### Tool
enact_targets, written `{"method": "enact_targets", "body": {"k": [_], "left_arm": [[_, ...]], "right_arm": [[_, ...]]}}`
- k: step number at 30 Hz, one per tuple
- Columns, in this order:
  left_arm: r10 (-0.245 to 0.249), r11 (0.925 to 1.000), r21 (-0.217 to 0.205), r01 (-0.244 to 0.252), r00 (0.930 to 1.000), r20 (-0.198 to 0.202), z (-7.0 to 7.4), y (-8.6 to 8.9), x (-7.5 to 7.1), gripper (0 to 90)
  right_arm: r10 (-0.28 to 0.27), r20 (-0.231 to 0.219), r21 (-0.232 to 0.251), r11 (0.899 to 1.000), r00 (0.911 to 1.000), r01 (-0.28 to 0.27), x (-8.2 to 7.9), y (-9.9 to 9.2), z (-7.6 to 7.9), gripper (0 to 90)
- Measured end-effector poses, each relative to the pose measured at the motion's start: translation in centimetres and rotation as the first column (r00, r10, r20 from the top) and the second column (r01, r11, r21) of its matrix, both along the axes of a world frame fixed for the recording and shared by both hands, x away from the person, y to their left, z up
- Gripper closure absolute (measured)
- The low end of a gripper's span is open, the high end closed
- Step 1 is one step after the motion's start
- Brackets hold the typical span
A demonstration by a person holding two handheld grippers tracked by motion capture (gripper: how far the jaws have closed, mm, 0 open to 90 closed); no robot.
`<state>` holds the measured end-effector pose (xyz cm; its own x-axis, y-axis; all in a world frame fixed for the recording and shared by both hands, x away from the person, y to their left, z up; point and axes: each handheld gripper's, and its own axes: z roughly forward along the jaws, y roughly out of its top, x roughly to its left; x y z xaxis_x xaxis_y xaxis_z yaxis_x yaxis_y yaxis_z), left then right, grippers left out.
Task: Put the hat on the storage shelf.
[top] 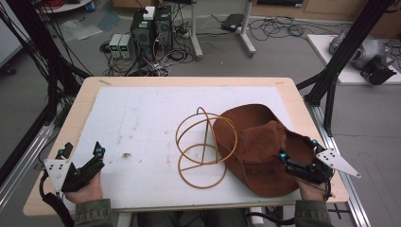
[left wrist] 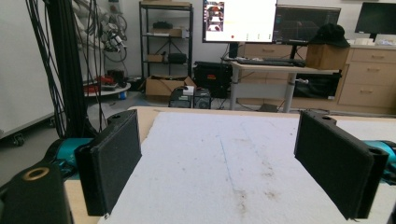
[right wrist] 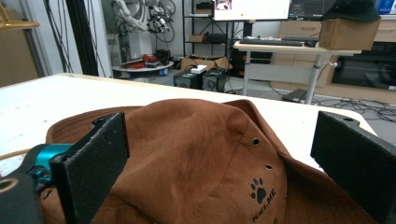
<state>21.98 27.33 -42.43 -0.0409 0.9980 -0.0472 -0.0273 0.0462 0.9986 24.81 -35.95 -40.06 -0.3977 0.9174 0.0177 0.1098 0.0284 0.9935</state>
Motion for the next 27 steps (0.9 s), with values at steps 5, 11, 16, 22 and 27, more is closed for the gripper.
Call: {"method": "enact_targets", "body": {"k": [5, 11, 16, 22, 27], "left_arm": [[-0.001, 1.0000, -0.004, 0.001, 1.0000, 0.004, 0.0, 0.0, 0.1, 14.9], [-0.006, 1.0000, -0.008, 0.006, 1.0000, 0.003, 0.0, -0.1, 0.2, 14.9], [-0.002, 0.9999, -0.014, 0.002, 1.0000, 0.007, 0.0, -0.1, 0.1, 14.9], [-0.004, 0.9995, -0.033, 0.004, 1.0000, 0.005, -0.1, 0.2, 0.1, 14.9], [-0.002, 0.9990, -0.044, 0.002, 1.0000, 0.004, -0.1, 0.3, -0.1, 14.9]], "right_arm": [[0.009, 0.002, -0.008, 1.000, 1.0000, -0.009, -0.1, 0.1, 0.2, 3.6], [0.014, -0.002, -0.015, 1.000, 0.9999, -0.014, -0.2, 0.1, 0.1, 3.6], [0.040, -0.022, -0.027, 0.999, 0.9990, -0.040, -0.1, 0.0, 0.6, 1.9], [0.147, -0.146, -0.182, 0.968, 0.9783, -0.172, 0.7, 0.7, 1.6, 2.0], [0.143, -0.266, -0.346, 0.909, 0.9534, -0.232, 1.8, 1.7, 1.2, 2.4]]}}
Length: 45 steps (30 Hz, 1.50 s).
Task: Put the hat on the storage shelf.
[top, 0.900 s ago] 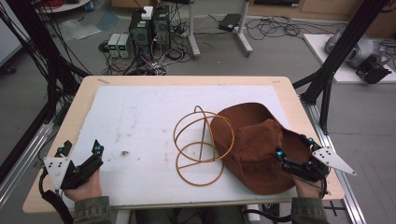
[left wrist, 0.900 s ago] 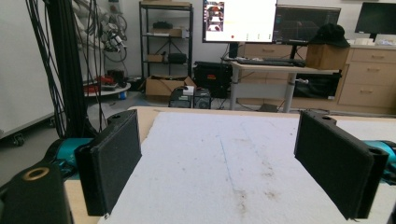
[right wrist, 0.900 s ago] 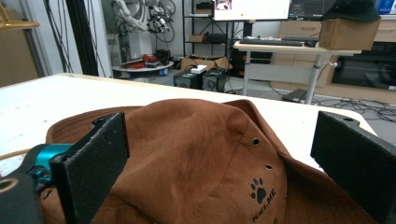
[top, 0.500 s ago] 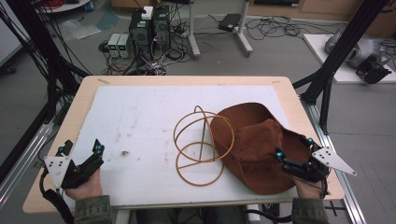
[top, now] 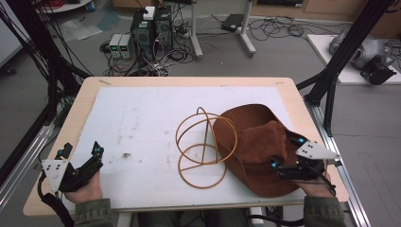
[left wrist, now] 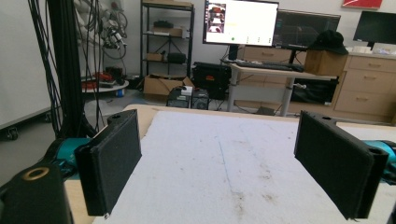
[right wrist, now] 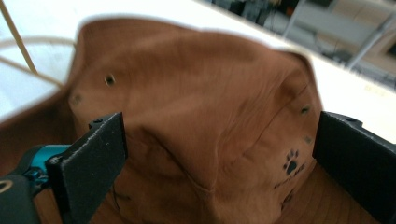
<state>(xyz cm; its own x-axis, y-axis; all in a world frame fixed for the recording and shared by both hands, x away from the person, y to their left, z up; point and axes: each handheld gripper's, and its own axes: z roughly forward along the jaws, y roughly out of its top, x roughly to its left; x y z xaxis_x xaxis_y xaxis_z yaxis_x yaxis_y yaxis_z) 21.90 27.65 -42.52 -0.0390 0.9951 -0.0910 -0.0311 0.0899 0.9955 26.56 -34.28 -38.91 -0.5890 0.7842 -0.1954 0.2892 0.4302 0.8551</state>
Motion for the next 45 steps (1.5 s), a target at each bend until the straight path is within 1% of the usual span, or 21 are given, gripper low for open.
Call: {"method": "enact_targets", "body": {"k": [5, 6, 8, 13, 15, 16, 17, 18, 19, 21, 23, 25, 27, 30, 33, 34, 35, 36, 38, 39, 45], "left_arm": [[0.004, 1.0000, 0.001, -0.004, 1.0000, 0.005, 0.0, 0.2, -0.2, 14.9], [0.005, 1.0000, -0.001, -0.005, 1.0000, 0.006, 0.0, 0.2, -0.2, 14.9], [0.008, 1.0000, -0.004, -0.008, 1.0000, 0.002, 0.0, 0.4, -0.3, 15.0], [0.008, 0.9992, -0.039, -0.008, 0.9999, 0.006, -0.2, 0.8, -0.3, 15.2], [0.007, 0.9991, -0.041, -0.007, 1.0000, 0.005, -0.2, 0.9, -0.3, 15.3], [0.005, 0.9991, -0.043, -0.005, 1.0000, 0.007, -0.2, 0.8, -0.3, 15.3], [0.005, 0.9991, -0.043, -0.005, 1.0000, 0.007, -0.2, 0.8, -0.3, 15.4], [0.000, 0.9992, -0.040, 0.001, 1.0000, 0.009, -0.1, 0.7, -0.3, 15.4], [-0.002, 0.9992, -0.039, 0.003, 1.0000, 0.008, -0.1, 0.6, -0.2, 15.4], [-0.006, 0.9993, -0.037, 0.006, 0.9999, 0.008, -0.1, 0.6, -0.2, 15.5], [-0.011, 0.9993, -0.035, 0.012, 0.9999, 0.010, -0.1, 0.5, -0.2, 15.5], [-0.011, 0.9993, -0.037, 0.011, 0.9999, 0.011, -0.1, 0.5, -0.2, 15.5], [-0.010, 0.9992, -0.038, 0.010, 0.9999, 0.010, -0.1, 0.6, -0.2, 15.5], [-0.009, 0.9991, -0.042, 0.010, 0.9999, 0.012, -0.1, 0.6, -0.2, 15.5], [-0.008, 0.9990, -0.043, 0.009, 0.9999, 0.015, -0.1, 0.6, -0.2, 15.5], [-0.012, 0.9989, -0.045, 0.012, 0.9998, 0.017, -0.1, 0.6, -0.2, 15.5], [-0.012, 0.9989, -0.045, 0.012, 0.9998, 0.017, -0.1, 0.6, -0.2, 15.5], [-0.012, 0.9989, -0.044, 0.013, 0.9998, 0.018, -0.1, 0.6, -0.2, 15.5], [-0.011, 0.9989, -0.046, 0.012, 0.9997, 0.019, -0.1, 0.6, -0.3, 15.5], [-0.010, 0.9988, -0.049, 0.011, 0.9997, 0.021, -0.1, 0.6, -0.3, 15.5], [-0.005, 0.9972, -0.074, 0.007, 0.9996, 0.027, -0.1, 0.9, -0.5, 15.5]], "right_arm": [[-0.039, -0.099, -0.013, 0.999, 0.9943, 0.038, 1.8, 0.7, -1.3, 7.5], [-0.042, -0.123, -0.011, 0.999, 0.9915, 0.041, 1.9, 0.8, -1.5, 12.1], [-0.014, -0.158, -0.033, 0.999, 0.9874, 0.009, 2.1, 1.0, -2.1, 24.4], [-0.041, -0.213, -0.081, 0.996, 0.9761, 0.024, 2.6, 1.4, -2.7, 38.9], [-0.046, -0.237, -0.092, 0.995, 0.9705, 0.025, 2.9, 1.4, -2.7, 48.5], [-0.043, -0.245, -0.088, 0.996, 0.9686, 0.022, 3.0, 1.5, -2.7, 56.5], [-0.043, -0.245, -0.088, 0.996, 0.9686, 0.022, 3.0, 1.5, -2.7, 56.5], [-0.048, -0.269, -0.080, 0.996, 0.9619, 0.028, 3.1, 1.7, -2.8, 77.5], [-0.058, -0.261, -0.088, 0.995, 0.9635, 0.036, 3.1, 1.9, -2.8, 86.4], [-0.067, -0.250, -0.095, 0.994, 0.9659, 0.044, 3.0, 2.1, -2.8, 87.3], [-0.083, -0.239, -0.082, 0.994, 0.9675, 0.065, 2.9, 2.2, -2.5, 88.7], [-0.087, -0.227, -0.050, 0.996, 0.9701, 0.078, 2.7, 1.9, -2.2, 88.9], [-0.098, -0.195, -0.018, 0.995, 0.9759, 0.096, 2.4, 1.4, -1.9, 89.0], [-0.124, -0.148, 0.055, 0.990, 0.9812, 0.133, 1.8, 0.6, -1.3, 89.0], [-0.144, -0.127, 0.086, 0.984, 0.9813, 0.156, 1.4, 0.2, -0.9, 89.1], [-0.175, -0.089, 0.113, 0.976, 0.9806, 0.184, 1.1, -0.1, -0.5, 89.1], [-0.175, -0.089, 0.113, 0.976, 0.9806, 0.184, 1.1, -0.1, -0.5, 89.1], [-0.192, -0.069, 0.142, 0.969, 0.9791, 0.200, 0.9, -0.4, -0.2, 89.1], [-0.197, -0.056, 0.157, 0.966, 0.9787, 0.204, 0.8, -0.5, -0.1, 89.1], [-0.211, -0.020, 0.183, 0.960, 0.9773, 0.211, 0.5, -0.6, 0.5, 89.0], [-0.218, 0.063, 0.243, 0.950, 0.9739, 0.197, -0.3, -0.1, 2.9, 89.0]]}}
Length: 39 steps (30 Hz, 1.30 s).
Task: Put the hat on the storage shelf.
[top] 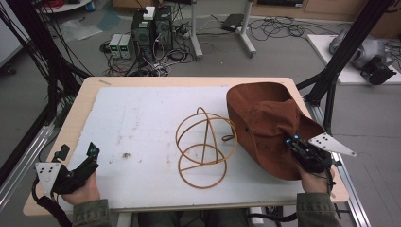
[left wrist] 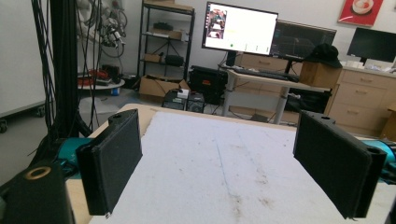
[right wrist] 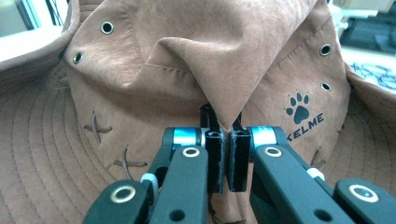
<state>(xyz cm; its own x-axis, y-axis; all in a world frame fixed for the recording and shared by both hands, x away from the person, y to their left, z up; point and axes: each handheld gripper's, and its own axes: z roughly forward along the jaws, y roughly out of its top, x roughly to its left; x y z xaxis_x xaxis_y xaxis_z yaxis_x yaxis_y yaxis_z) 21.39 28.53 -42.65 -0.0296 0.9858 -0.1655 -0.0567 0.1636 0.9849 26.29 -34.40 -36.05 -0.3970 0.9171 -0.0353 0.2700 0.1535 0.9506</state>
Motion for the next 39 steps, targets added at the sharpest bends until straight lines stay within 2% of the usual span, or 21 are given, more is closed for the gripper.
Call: {"method": "enact_targets", "body": {"k": [6, 8, 12, 14, 15, 16, 17, 18, 19, 22, 24, 25, 27, 31, 32, 33, 34, 36, 39], "left_arm": [[0.003, 0.9999, -0.016, -0.003, 1.0000, 0.005, 0.0, 0.1, -0.1, 15.5], [0.003, 0.9998, -0.020, -0.003, 1.0000, 0.001, -0.1, 0.2, -0.1, 15.5], [0.001, 0.9997, -0.024, -0.001, 1.0000, -0.002, -0.1, 0.1, -0.1, 15.5], [0.000, 0.9997, -0.026, 0.000, 1.0000, 0.001, -0.1, 0.1, 0.0, 15.5], [0.000, 0.9997, -0.026, 0.000, 1.0000, 0.001, -0.1, 0.1, 0.0, 15.5], [-0.003, 0.9996, -0.029, 0.003, 1.0000, 0.003, -0.1, 0.0, 0.0, 15.5], [-0.003, 0.9996, -0.030, 0.003, 1.0000, 0.004, -0.1, 0.0, 0.0, 15.5], [-0.003, 0.9996, -0.030, 0.003, 1.0000, 0.004, -0.1, 0.0, 0.0, 15.5], [-0.004, 0.9995, -0.030, 0.004, 1.0000, 0.005, -0.1, 0.0, 0.0, 15.5], [-0.002, 0.9993, -0.037, 0.002, 1.0000, 0.006, -0.1, 0.1, 0.0, 15.5], [0.002, 0.9991, -0.043, -0.001, 0.9999, 0.010, -0.1, 0.1, 0.0, 15.5], [0.002, 0.9990, -0.045, -0.001, 1.0000, 0.007, -0.1, 0.3, -0.1, 15.5], [0.005, 0.9988, -0.048, -0.005, 1.0000, 0.007, -0.1, 0.3, -0.1, 15.5], [0.004, 0.9986, -0.052, -0.004, 0.9999, 0.009, -0.1, 0.5, -0.2, 15.5], [0.004, 0.9986, -0.054, -0.003, 1.0000, 0.009, -0.1, 0.5, -0.1, 15.5], [0.004, 0.9986, -0.053, -0.004, 1.0000, 0.009, -0.1, 0.5, -0.1, 15.6], [0.002, 0.9987, -0.051, -0.002, 1.0000, 0.007, -0.1, 0.5, -0.1, 15.5], [0.001, 0.9988, -0.049, 0.000, 1.0000, 0.008, -0.1, 0.5, -0.1, 15.5], [0.003, 0.9987, -0.050, -0.003, 1.0000, 0.009, -0.2, 0.5, -0.2, 15.5]], "right_arm": [[-0.039, 0.058, 0.023, 0.999, 0.9976, 0.038, -0.2, 0.1, 2.1, 88.9], [-0.054, 0.075, 0.051, 0.997, 0.9957, 0.050, -0.2, -0.1, 2.7, 88.9], [-0.049, 0.138, 0.077, 0.996, 0.9893, 0.039, -0.6, -0.5, 4.6, 88.8], [-0.036, 0.178, 0.092, 0.996, 0.9833, 0.019, -1.1, -0.4, 6.1, 88.8], [-0.036, 0.178, 0.092, 0.996, 0.9833, 0.019, -1.1, -0.4, 6.1, 88.8], [-0.009, 0.210, 0.094, 0.995, 0.9777, -0.011, -1.5, -0.3, 7.6, 88.8], [0.003, 0.220, 0.103, 0.994, 0.9756, -0.026, -1.7, -0.1, 8.3, 88.8], [0.003, 0.220, 0.103, 0.994, 0.9756, -0.026, -1.7, -0.1, 8.3, 88.8], [0.036, 0.239, 0.113, 0.991, 0.9704, -0.065, -2.1, 0.3, 9.6, 88.8], [0.090, 0.261, 0.120, 0.985, 0.9612, -0.125, -2.4, 0.9, 11.5, 88.7], [0.104, 0.265, 0.120, 0.983, 0.9587, -0.139, -2.5, 1.2, 12.0, 88.7], [0.138, 0.273, 0.124, 0.976, 0.9522, -0.177, -2.4, 1.6, 13.0, 88.7], [0.167, 0.274, 0.127, 0.970, 0.9471, -0.208, -2.3, 2.1, 13.7, 88.7], [0.234, 0.269, 0.120, 0.954, 0.9344, -0.273, -1.8, 3.3, 14.5, 88.7], [0.258, 0.270, 0.113, 0.948, 0.9278, -0.296, -1.6, 3.6, 14.6, 88.7], [0.286, 0.262, 0.119, 0.938, 0.9217, -0.325, -1.4, 4.0, 14.6, 88.7], [0.321, 0.263, 0.112, 0.927, 0.9098, -0.359, -1.1, 4.3, 14.6, 88.7], [0.381, 0.244, 0.126, 0.900, 0.8919, -0.418, -0.7, 4.8, 14.5, 88.7], [0.451, 0.237, 0.143, 0.860, 0.8604, -0.490, 0.0, 5.6, 14.4, 88.7]]}}
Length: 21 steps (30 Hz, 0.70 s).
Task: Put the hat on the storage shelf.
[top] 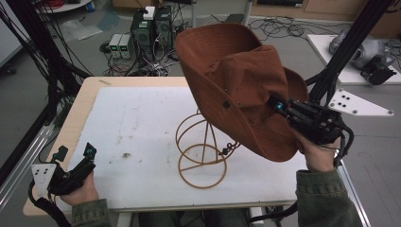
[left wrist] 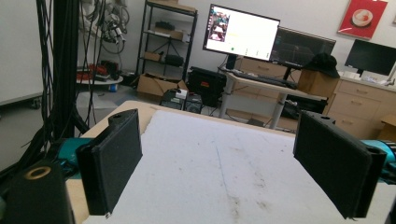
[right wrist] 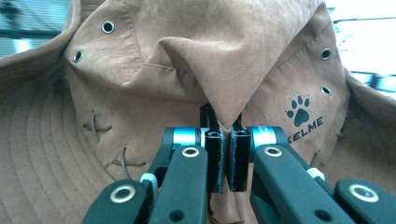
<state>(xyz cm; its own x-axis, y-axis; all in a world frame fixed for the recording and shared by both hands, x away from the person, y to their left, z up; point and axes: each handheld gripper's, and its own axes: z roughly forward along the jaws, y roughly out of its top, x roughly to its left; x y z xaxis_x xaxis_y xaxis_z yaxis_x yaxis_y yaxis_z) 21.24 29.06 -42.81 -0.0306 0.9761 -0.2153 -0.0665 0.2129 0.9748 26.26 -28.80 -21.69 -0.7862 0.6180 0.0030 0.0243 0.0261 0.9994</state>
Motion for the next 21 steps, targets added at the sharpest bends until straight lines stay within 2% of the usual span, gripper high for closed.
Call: {"method": "enact_targets", "body": {"k": [3, 6, 9, 10, 11, 13, 14, 17, 21], "left_arm": [[0.002, 1.0000, -0.002, -0.002, 1.0000, -0.002, 0.0, 0.2, -0.1, 15.5], [0.003, 1.0000, -0.008, -0.003, 1.0000, -0.002, -0.1, 0.2, -0.1, 15.5], [0.001, 0.9999, -0.013, -0.001, 1.0000, -0.001, -0.1, 0.3, -0.1, 15.5], [0.001, 0.9999, -0.013, -0.001, 1.0000, -0.001, -0.1, 0.3, -0.1, 15.5], [0.000, 0.9999, -0.013, 0.000, 1.0000, -0.002, 0.0, 0.3, -0.1, 15.5], [-0.004, 0.9999, -0.016, 0.004, 1.0000, -0.003, -0.1, 0.2, 0.0, 15.6], [-0.004, 0.9999, -0.016, 0.004, 1.0000, -0.003, -0.1, 0.2, 0.0, 15.5], [-0.006, 0.9999, -0.014, 0.006, 1.0000, 0.000, -0.1, 0.2, 0.0, 15.5], [-0.005, 0.9999, -0.016, 0.005, 1.0000, -0.005, -0.1, 0.3, 0.0, 15.5]], "right_arm": [[0.060, -0.007, 0.003, 0.998, 0.9982, -0.060, 0.2, 0.7, 0.0, 88.7], [0.113, -0.009, -0.017, 0.993, 0.9936, -0.113, 0.5, 1.3, 0.0, 88.7], [0.187, -0.025, -0.052, 0.981, 0.9820, -0.188, 0.9, 2.2, -0.2, 88.6], [0.187, -0.025, -0.052, 0.981, 0.9820, -0.188, 0.9, 2.2, -0.2, 88.6], [0.241, -0.045, -0.085, 0.966, 0.9695, -0.244, 1.3, 2.8, -0.4, 88.7], [0.266, -0.058, -0.121, 0.955, 0.9623, -0.271, 1.6, 3.5, -0.8, 88.7], [0.266, -0.058, -0.121, 0.955, 0.9623, -0.271, 1.6, 3.5, -0.8, 88.7], [0.279, -0.071, -0.166, 0.943, 0.9576, -0.287, 1.9, 4.5, -1.9, 88.6], [0.305, -0.069, -0.189, 0.931, 0.9497, -0.313, 1.9, 4.7, -2.7, 88.6]]}}
